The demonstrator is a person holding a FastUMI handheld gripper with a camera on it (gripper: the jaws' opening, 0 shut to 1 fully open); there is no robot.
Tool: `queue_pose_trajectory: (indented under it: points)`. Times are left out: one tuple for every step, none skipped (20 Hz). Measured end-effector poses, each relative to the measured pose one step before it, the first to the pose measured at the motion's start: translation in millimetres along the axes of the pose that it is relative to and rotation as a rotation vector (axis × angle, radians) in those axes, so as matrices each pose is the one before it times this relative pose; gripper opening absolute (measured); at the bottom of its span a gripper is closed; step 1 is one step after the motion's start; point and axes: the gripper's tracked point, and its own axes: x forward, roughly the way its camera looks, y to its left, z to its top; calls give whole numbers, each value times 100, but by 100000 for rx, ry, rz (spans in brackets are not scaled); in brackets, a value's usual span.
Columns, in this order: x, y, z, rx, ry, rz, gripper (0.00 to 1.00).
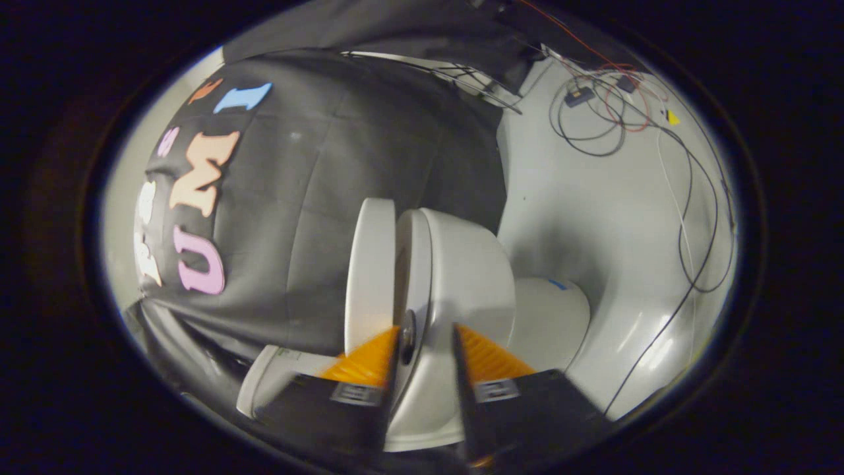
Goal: Open the toilet lid.
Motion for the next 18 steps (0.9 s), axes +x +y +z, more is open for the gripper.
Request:
queue_pose_trajectory:
  points:
    - [44, -287, 1118, 1128, -3790, -3397, 16]
    - [282, -394, -24, 627, -540, -2184, 13]
    - [406, 443, -496, -136, 1327, 289, 13]
    - [220, -18, -710, -2632, 2601, -1503, 13]
    - [-942, 639, 195, -501, 482, 1598, 13]
    - [-1848, 451, -478, -1842, -1217, -2522, 7]
    - [2943, -394, 333, -135, 1252, 439, 1]
    - [-95, -31, 244, -297, -590, -259, 1]
    - [-305, 135, -90, 452, 477, -655, 1]
    - [-77, 261, 134, 500, -489, -468, 1]
    - [-173, 365, -34, -596, -216, -33, 1]
    - [-116, 52, -88, -1151, 223, -2270, 1]
    - [-190, 22, -84, -601, 174, -1769, 1]
    - [-55, 247, 133, 490, -566, -1281, 1]
    - [-147, 472, 90, -42, -394, -503, 1]
    - [-212, 369, 125, -386, -724, -459, 1]
    - [-183, 444, -147, -1658, -492, -961, 1]
    - [-187, 252, 50, -1842, -442, -1215, 1]
